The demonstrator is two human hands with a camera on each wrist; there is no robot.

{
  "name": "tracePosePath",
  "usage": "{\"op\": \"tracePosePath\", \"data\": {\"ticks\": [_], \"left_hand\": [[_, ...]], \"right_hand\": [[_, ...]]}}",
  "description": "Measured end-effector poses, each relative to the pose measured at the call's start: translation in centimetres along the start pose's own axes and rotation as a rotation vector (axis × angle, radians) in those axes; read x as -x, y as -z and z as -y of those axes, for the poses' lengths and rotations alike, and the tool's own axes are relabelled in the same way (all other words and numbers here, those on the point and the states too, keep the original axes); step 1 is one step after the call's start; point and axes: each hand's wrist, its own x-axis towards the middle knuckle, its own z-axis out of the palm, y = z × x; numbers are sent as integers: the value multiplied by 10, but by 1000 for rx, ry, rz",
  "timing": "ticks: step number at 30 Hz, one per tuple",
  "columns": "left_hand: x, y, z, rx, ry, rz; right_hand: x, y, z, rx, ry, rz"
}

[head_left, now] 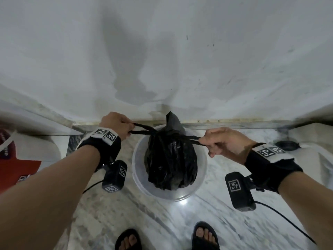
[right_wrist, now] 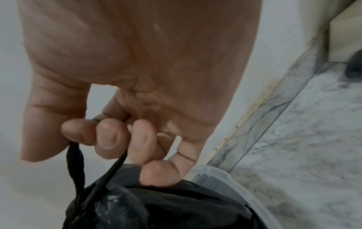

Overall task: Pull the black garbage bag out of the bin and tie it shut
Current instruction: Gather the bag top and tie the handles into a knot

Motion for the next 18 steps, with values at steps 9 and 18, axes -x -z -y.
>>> {"op": "tracePosePath", "data": {"ticks": [9,18], "left_hand": [[-12,-23,2,181,182,91],[24,28,-29,704,225,428]], "right_hand": [[0,31,-13,-16,-68,-137],[1,4,25,123,319,-475]]}}
